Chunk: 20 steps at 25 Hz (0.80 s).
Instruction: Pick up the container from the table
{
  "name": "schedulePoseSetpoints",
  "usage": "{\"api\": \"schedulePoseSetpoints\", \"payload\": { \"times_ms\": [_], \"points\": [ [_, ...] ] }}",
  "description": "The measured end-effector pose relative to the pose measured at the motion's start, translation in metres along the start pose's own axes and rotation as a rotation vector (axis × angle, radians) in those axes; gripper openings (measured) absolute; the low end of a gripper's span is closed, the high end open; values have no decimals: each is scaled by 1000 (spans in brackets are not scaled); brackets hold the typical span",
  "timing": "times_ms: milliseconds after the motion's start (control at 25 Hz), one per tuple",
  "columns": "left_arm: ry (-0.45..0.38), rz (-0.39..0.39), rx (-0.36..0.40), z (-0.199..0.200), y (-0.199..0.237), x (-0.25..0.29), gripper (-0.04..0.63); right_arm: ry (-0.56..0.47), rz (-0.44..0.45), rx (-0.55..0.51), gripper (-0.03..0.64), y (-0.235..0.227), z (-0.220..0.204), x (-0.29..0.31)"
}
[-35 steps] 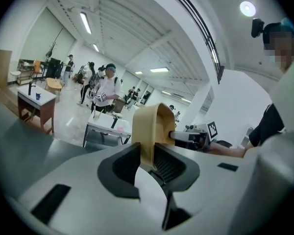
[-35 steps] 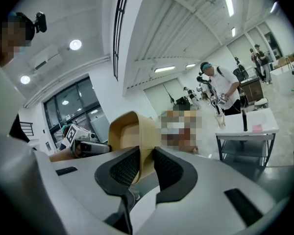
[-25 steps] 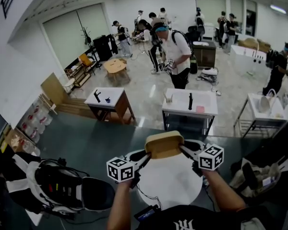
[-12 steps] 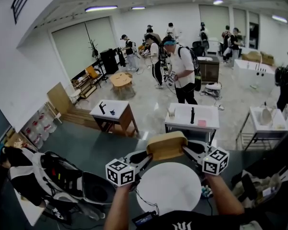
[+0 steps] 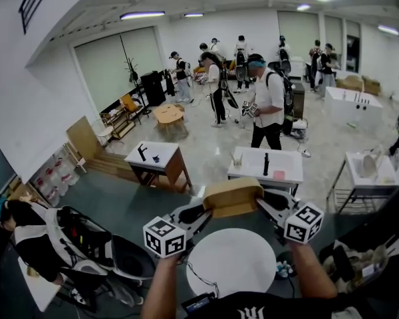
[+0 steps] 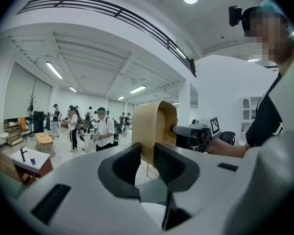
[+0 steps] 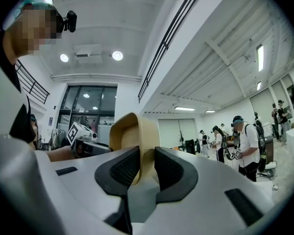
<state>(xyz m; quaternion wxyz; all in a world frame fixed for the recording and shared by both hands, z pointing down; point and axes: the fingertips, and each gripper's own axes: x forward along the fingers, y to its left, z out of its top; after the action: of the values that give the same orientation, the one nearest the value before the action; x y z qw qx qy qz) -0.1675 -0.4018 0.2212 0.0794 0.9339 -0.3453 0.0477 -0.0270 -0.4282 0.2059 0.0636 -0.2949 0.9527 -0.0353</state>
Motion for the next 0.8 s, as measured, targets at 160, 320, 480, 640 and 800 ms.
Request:
{"api": "schedulePoseSetpoints", "payload": {
  "times_ms": [160,320,480,640,800],
  "points": [
    [-24,-5,19,11,-5,2,84,-12,7,-19,106,-1,9,-4],
    [-36,-8,47,21,-10,-1,86,-38,5,-37,106,2,21,-6],
    [-63,0,68,32,-11,-5,86,-54,19,-54,106,6,30,-5],
    [-99,-2,76,37,-13,-6,86,-61,23,-57,106,8,31,-7],
    [-103,4,66,37,-14,-8,86,-50,31,-48,106,8,31,-7]
  ]
}}
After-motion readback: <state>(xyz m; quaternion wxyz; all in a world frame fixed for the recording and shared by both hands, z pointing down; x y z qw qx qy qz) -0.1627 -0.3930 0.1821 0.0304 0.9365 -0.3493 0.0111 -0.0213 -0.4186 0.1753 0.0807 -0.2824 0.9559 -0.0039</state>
